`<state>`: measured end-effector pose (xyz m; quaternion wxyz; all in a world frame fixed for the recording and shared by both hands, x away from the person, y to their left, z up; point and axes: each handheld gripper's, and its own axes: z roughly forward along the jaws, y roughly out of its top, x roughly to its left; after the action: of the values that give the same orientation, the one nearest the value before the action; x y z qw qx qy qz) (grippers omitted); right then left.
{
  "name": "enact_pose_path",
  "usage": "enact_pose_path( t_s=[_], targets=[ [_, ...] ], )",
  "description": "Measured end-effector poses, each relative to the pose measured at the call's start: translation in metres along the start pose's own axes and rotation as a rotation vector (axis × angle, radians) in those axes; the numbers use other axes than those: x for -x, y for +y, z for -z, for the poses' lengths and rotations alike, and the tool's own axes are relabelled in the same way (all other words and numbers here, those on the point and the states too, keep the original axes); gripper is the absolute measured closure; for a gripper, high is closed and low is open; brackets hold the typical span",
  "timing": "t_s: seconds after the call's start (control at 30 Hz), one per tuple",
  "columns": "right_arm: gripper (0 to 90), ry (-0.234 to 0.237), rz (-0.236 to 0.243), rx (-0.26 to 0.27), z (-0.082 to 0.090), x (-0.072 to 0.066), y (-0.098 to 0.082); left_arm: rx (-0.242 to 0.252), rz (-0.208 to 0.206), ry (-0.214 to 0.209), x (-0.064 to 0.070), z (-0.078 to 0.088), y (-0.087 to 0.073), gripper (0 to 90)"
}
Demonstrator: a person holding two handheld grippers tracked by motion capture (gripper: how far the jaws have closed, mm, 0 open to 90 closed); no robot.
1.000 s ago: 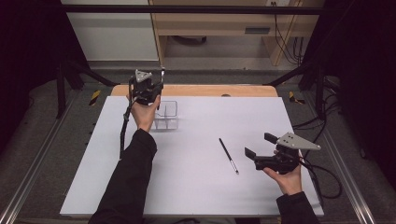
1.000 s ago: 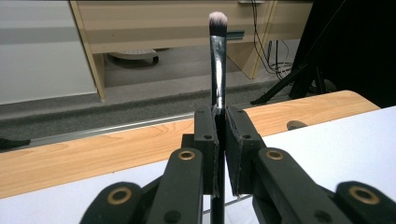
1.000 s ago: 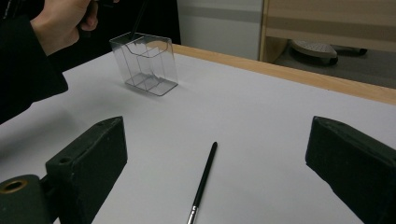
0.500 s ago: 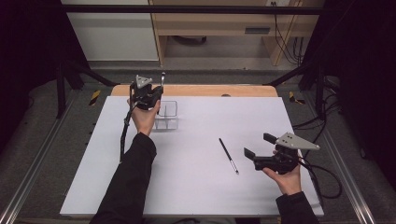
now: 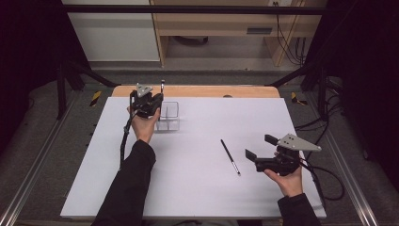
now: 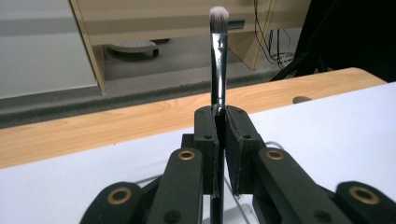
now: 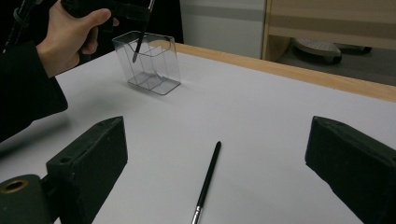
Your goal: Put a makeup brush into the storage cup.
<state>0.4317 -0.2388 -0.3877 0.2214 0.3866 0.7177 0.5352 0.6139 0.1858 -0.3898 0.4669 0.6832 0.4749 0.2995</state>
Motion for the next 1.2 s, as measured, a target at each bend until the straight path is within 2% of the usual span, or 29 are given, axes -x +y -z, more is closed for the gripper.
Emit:
enact_pose_path(
  t_s=[0.3, 0.33, 0.4, 0.47, 0.53, 0.63, 0.7, 0.73, 0.87, 0.93, 0.97, 1.03, 1.2],
  targets=[
    [6.1, 0.000, -0.002, -0.003, -0.001, 0.000, 0.000, -0.032, -0.010, -0.004, -0.001, 0.001, -0.011, 84.0],
    [6.1, 0.000, -0.002, -0.004, 0.000, 0.000, 0.000, -0.040, -0.023, -0.006, 0.000, 0.002, -0.013, 90.0],
    [6.1, 0.001, -0.002, -0.003, 0.000, 0.000, 0.000, -0.044, -0.021, -0.010, 0.001, 0.002, -0.013, 90.0],
    [6.1, 0.000, -0.002, -0.007, -0.001, 0.000, 0.000, -0.067, -0.039, -0.027, 0.004, 0.004, -0.015, 89.4],
    [6.1, 0.002, -0.001, -0.006, -0.001, -0.001, 0.000, -0.060, -0.054, -0.024, 0.006, 0.009, -0.015, 87.5],
    [6.1, -0.002, -0.008, 0.002, 0.000, -0.001, 0.000, -0.044, -0.055, -0.022, 0.006, 0.015, -0.014, 81.1],
    [6.2, -0.001, -0.011, 0.004, 0.000, -0.001, 0.001, -0.022, -0.042, -0.043, 0.004, 0.029, -0.011, 77.6],
    [6.2, -0.001, -0.011, 0.004, 0.000, -0.001, 0.001, -0.022, -0.042, -0.043, 0.004, 0.029, -0.011, 75.8],
    [6.2, -0.003, -0.009, 0.010, 0.002, 0.000, 0.002, 0.018, -0.030, -0.082, 0.001, 0.055, -0.004, 61.9],
    [6.2, -0.005, -0.015, 0.013, 0.002, -0.001, 0.002, 0.035, -0.031, -0.087, 0.000, 0.065, -0.002, 55.9],
    [6.2, -0.005, -0.015, 0.013, 0.002, -0.001, 0.002, 0.035, -0.031, -0.087, 0.000, 0.065, -0.002, 52.8],
    [6.2, -0.006, -0.015, 0.012, 0.002, -0.001, 0.002, 0.045, -0.022, -0.113, -0.002, 0.078, -0.001, 48.5],
    [6.1, -0.010, -0.010, 0.011, 0.002, 0.000, 0.002, 0.054, -0.030, -0.133, -0.003, 0.093, -0.003, 39.2]
  ],
)
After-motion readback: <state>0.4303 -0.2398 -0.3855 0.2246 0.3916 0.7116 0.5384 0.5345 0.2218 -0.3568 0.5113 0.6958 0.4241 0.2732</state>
